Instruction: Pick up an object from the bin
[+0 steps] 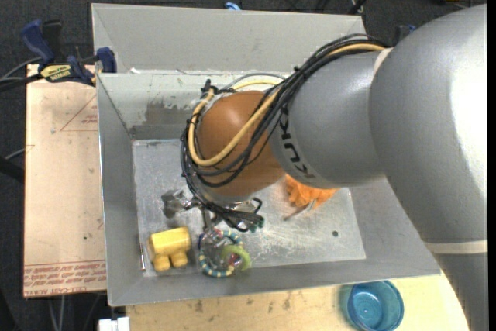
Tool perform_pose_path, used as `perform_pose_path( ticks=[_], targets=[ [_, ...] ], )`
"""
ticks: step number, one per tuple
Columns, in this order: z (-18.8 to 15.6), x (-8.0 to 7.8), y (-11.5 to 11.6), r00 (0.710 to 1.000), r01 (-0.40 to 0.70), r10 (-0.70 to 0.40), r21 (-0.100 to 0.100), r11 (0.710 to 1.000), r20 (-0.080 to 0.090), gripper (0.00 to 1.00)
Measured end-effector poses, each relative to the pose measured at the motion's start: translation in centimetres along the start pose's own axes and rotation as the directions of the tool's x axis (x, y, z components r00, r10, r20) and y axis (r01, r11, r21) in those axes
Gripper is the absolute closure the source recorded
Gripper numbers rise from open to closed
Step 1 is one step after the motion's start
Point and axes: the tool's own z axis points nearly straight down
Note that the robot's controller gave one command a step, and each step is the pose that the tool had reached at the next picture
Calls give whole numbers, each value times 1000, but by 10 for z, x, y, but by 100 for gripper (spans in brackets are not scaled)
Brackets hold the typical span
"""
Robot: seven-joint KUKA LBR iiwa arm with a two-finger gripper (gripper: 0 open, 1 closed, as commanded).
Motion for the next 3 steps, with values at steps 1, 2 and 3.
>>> perform_pose_path(
  ticks=[1,2,3],
  targets=[
    [18,-7,41,951,309,-309,16,951,4,100],
    [18,-7,41,951,309,-309,16,951,5,100],
    [-105,-43,19,954,298,-298,1,954,2,100]
  ],
)
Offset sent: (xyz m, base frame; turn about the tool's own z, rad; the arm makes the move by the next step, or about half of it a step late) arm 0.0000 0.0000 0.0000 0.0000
